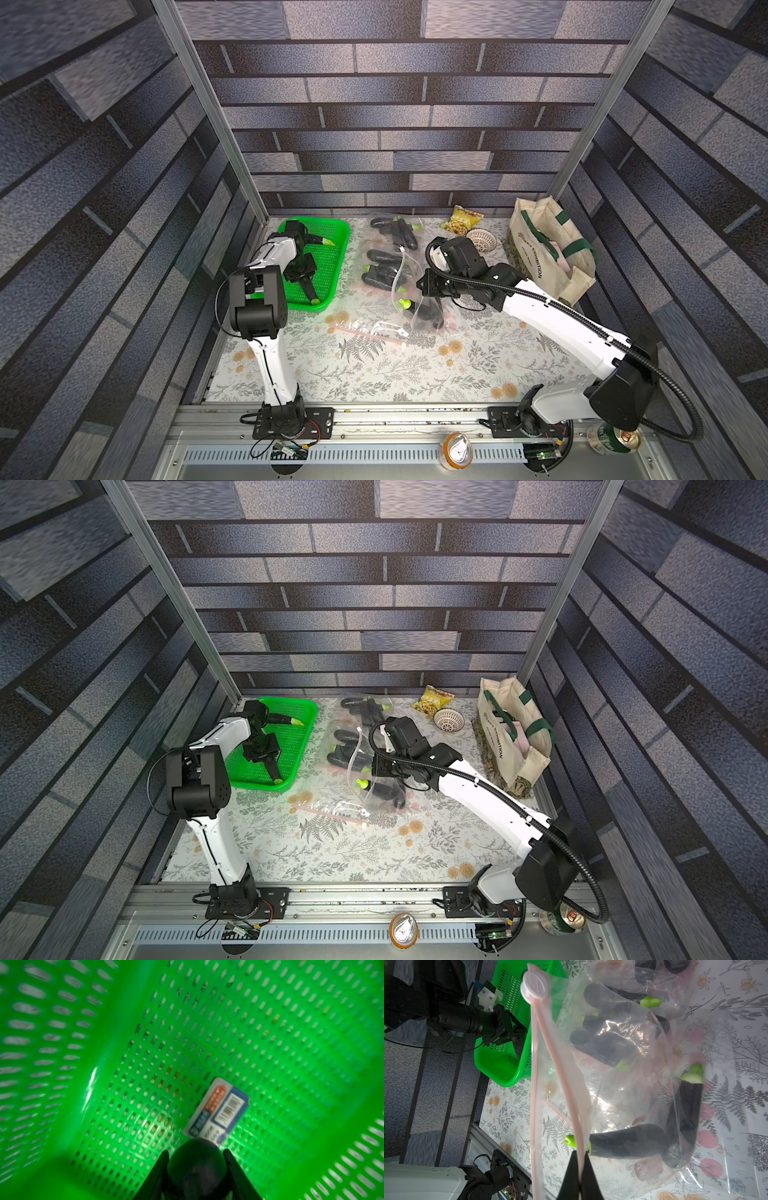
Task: Place the eggplant in a zip-top bag and seal the zipper
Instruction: Pick up the eggplant from the basket, then place the eggplant in the zipper food storage bag.
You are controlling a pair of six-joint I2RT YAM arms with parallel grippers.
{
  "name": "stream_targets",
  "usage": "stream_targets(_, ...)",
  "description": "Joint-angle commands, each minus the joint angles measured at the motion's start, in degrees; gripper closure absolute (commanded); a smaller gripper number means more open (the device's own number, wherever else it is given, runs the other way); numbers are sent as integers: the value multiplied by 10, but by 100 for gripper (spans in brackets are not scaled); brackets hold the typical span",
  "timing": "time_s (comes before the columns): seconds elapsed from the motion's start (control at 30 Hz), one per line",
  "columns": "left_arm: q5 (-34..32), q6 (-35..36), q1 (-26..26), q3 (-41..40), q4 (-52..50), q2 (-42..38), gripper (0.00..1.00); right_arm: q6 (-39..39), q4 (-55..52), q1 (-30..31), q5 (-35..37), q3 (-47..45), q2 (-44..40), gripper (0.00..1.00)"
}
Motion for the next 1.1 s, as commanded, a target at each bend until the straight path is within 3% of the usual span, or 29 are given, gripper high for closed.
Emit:
stream_targets(0.0,4,-24,-33,-28,0,-170,65,9,15,-4,-13,-8,-15,100)
stream_targets(0.23,20,-113,-148,-168,198,-429,73,39,51,-5,-34,-33,-24,100)
stream_targets(0.4,-26,-153,-307,-265,377,-513,73,51,64,-5,-45,-35,-17,100)
stream_targets(0.5,-70,-142,-400,-301,473,-517,71,53,65,-5,-51,-30,-12,100)
stream_targets(0.6,-93,-136,-449,-324,530,-498,70,53,65,-5,-52,-26,-10,100)
stream_targets(0.77,-132,-119,-492,-336,553,-463,66,54,63,-6,-51,-17,-12,100)
stream_targets(1.07,-176,-88,-522,-334,537,-425,58,52,58,-7,-48,-9,-15,100)
